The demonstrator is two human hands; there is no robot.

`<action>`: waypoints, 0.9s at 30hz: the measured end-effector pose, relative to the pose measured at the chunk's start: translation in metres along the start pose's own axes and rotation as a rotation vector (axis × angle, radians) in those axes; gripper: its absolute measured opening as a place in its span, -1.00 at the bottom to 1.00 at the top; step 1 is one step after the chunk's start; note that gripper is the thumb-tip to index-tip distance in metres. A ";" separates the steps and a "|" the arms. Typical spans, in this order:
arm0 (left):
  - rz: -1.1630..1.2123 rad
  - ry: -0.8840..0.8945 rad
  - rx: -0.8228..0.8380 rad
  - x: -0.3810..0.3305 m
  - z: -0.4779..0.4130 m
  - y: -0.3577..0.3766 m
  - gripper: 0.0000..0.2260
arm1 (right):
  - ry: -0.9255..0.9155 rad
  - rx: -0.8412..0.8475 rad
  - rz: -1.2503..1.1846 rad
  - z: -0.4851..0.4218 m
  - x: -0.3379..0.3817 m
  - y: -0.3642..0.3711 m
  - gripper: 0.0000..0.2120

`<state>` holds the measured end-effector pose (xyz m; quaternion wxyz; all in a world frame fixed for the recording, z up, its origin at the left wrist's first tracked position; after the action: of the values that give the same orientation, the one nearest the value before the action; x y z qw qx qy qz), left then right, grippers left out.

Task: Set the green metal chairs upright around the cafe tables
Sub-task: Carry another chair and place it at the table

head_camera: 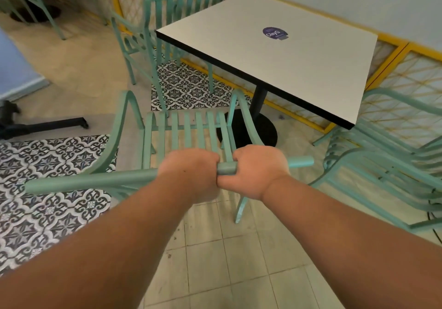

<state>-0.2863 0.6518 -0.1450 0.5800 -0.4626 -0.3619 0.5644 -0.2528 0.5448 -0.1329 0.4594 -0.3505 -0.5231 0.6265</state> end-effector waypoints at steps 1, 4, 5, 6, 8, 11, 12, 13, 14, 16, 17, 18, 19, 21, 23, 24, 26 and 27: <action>-0.030 -0.010 -0.002 -0.001 -0.003 0.003 -0.95 | -0.022 0.010 -0.010 0.000 -0.001 0.000 -0.54; -0.070 -0.026 -0.012 0.007 -0.008 0.006 -0.96 | -0.113 0.046 -0.051 -0.001 -0.003 0.002 -0.65; -0.080 -0.017 -0.018 0.007 -0.009 0.005 -0.95 | -0.137 0.056 -0.066 -0.001 -0.004 0.002 -0.67; -0.090 -0.009 -0.025 0.006 -0.009 0.005 -0.94 | -0.156 0.064 -0.078 -0.002 -0.006 0.003 -0.68; -0.099 -0.007 -0.033 0.004 -0.009 0.004 -0.94 | -0.201 0.084 -0.096 -0.003 -0.008 0.002 -0.67; -0.110 -0.013 -0.047 0.004 -0.009 0.004 -0.93 | -0.269 0.132 -0.168 -0.006 -0.014 0.002 -0.63; -0.109 -0.015 -0.047 0.005 -0.009 0.004 -0.93 | -0.278 0.145 -0.201 -0.009 -0.020 0.000 -0.57; -0.101 -0.018 -0.043 0.006 -0.009 0.004 -0.93 | -0.280 0.155 -0.215 -0.011 -0.026 -0.004 -0.47; -0.099 -0.016 -0.038 0.007 -0.009 0.005 -0.92 | -0.267 0.166 -0.201 -0.016 -0.035 -0.007 -0.35; -0.101 0.000 -0.046 0.006 -0.008 0.004 -0.92 | -0.188 0.227 -0.153 -0.023 -0.058 -0.012 -0.15; -0.102 0.008 -0.052 0.005 -0.008 0.004 -0.92 | -0.132 0.285 -0.147 -0.026 -0.071 -0.010 -0.05; -0.105 0.009 -0.056 0.005 -0.008 0.003 -0.92 | -0.074 0.349 -0.141 -0.028 -0.082 -0.005 0.03; -0.106 0.009 -0.061 0.006 -0.007 0.003 -0.90 | -0.015 0.412 -0.133 -0.030 -0.090 0.003 0.09; -0.106 0.012 -0.078 0.005 -0.007 0.003 -0.86 | 0.067 0.492 -0.137 -0.032 -0.097 0.017 0.16; -0.109 0.012 -0.091 0.006 -0.006 0.002 -0.81 | 0.096 0.503 -0.155 -0.037 -0.097 0.023 0.06; -0.107 0.008 -0.087 0.006 -0.006 0.002 -0.79 | 0.107 0.513 -0.172 -0.037 -0.097 0.024 0.01; -0.107 -0.001 -0.078 0.005 -0.005 0.002 -0.77 | 0.123 0.536 -0.191 -0.035 -0.097 0.024 -0.07; -0.107 -0.005 -0.079 0.005 -0.004 0.001 -0.76 | 0.124 0.535 -0.184 -0.035 -0.098 0.024 -0.10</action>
<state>-0.2822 0.6557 -0.1478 0.5896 -0.4639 -0.4096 0.5190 -0.1935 0.4635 -0.1681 0.6216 -0.2057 -0.3396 0.6753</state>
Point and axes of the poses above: each hand's wrist, its own z-axis away from the middle knuckle, its own y-axis out of the palm, x = y × z, the point moved 9 cm from there along -z, towards the middle knuckle, and after that the axes turned 6 degrees about y, right-handed, at the moved point
